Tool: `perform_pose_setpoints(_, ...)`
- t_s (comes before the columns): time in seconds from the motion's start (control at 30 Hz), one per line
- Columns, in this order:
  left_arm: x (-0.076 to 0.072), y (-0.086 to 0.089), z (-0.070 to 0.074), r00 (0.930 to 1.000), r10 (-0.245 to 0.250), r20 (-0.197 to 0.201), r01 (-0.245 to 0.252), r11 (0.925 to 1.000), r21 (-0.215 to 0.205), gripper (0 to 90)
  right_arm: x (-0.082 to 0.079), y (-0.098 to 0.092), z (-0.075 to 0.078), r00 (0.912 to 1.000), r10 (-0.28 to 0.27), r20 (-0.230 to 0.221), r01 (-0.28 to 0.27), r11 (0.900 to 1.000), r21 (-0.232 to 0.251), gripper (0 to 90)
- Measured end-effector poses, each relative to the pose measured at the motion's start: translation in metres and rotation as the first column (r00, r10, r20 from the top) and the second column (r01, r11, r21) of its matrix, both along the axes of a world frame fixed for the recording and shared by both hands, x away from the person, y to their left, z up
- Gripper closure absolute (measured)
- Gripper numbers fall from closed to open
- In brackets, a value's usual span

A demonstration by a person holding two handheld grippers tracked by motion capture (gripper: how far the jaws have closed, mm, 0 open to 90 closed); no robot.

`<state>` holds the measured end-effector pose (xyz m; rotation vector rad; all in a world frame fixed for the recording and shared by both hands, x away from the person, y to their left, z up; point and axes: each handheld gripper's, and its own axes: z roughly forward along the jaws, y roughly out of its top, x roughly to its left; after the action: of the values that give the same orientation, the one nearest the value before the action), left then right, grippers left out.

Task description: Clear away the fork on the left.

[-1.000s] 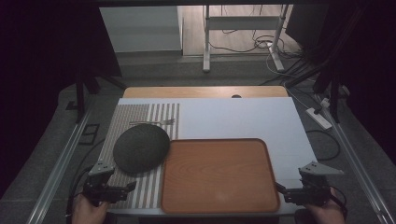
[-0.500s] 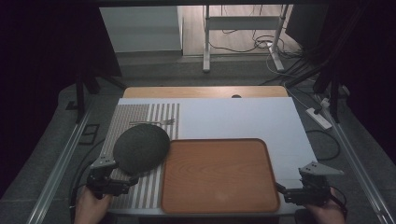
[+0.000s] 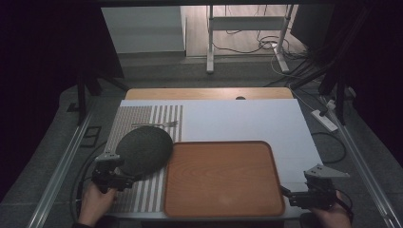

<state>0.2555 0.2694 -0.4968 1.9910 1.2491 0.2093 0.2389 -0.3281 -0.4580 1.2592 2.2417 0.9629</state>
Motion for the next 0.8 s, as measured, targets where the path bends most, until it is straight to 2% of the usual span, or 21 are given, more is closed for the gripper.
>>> perform_pose_setpoints(0.13, 0.008, 0.0, 0.001, 0.9998, -0.021, 0.005, 0.021, 0.9992, -0.033, 0.0, 0.0, 0.0, 0.0, 1.0, 0.002, 0.0, -0.002, 1.0, -0.004, 0.0)
perform_pose_setpoints(0.2, 0.011, -0.001, 0.001, 0.9999, -0.015, -0.002, 0.015, 0.9998, -0.014, 0.0, 0.0, 0.0, 0.0, 1.0, 0.004, -0.001, -0.004, 1.0, -0.005, 0.0)
perform_pose_setpoints(0.33, 0.02, 0.0, -0.001, 0.9996, -0.006, -0.026, 0.006, 1.0, -0.006, 0.0, 0.0, 0.0, 0.0, 1.0, 0.007, -0.004, -0.007, 1.0, -0.006, 0.0)
perform_pose_setpoints(0.67, 0.039, 0.003, 0.001, 0.9994, 0.027, -0.024, -0.027, 0.9996, -0.005, 0.0, 0.0, 0.001, 0.0, 0.9999, 0.009, -0.003, -0.009, 1.0, -0.008, 0.0)
perform_pose_setpoints(0.8, 0.046, 0.003, 0.002, 0.9993, 0.035, -0.012, -0.035, 0.9991, 0.025, 0.0, 0.0, 0.001, 0.0, 0.9999, 0.01, -0.004, -0.01, 1.0, -0.009, 0.0)
